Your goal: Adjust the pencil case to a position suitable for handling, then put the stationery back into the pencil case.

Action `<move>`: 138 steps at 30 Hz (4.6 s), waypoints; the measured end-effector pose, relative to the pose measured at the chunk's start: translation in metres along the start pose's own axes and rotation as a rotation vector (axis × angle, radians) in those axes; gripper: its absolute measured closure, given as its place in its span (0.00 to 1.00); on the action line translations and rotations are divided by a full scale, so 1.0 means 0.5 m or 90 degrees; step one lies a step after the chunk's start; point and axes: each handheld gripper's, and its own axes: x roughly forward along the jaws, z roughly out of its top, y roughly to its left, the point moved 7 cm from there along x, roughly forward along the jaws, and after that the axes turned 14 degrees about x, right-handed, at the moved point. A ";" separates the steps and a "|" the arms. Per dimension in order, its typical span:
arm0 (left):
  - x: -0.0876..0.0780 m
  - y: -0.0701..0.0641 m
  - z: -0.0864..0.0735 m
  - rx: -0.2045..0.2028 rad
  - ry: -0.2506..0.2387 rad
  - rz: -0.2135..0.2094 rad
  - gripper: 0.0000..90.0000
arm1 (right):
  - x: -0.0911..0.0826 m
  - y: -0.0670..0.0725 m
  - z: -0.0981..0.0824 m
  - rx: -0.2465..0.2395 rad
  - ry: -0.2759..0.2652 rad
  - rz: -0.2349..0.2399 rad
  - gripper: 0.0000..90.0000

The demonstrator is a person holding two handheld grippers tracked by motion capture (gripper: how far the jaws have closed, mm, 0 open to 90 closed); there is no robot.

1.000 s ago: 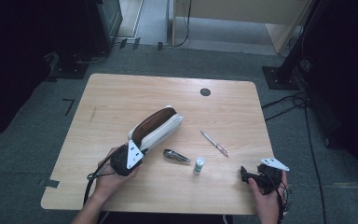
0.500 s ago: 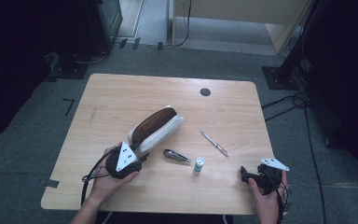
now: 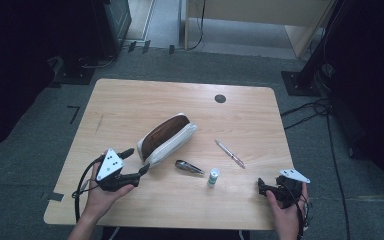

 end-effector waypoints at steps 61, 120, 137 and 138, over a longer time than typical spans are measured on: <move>-0.029 0.127 -0.270 -0.203 0.299 0.194 0.02 | -0.138 0.275 0.039 -0.123 -0.053 0.315 0.48; -0.028 0.126 -0.270 -0.202 0.302 0.191 0.00 | -0.109 0.381 0.026 -0.186 -0.053 0.317 0.74; -0.028 0.126 -0.270 -0.203 0.302 0.190 0.00 | -0.129 0.405 0.078 -0.184 -0.081 0.335 0.74; -0.028 0.126 -0.270 -0.202 0.302 0.191 0.00 | -0.130 0.408 0.082 -0.183 -0.084 0.336 0.74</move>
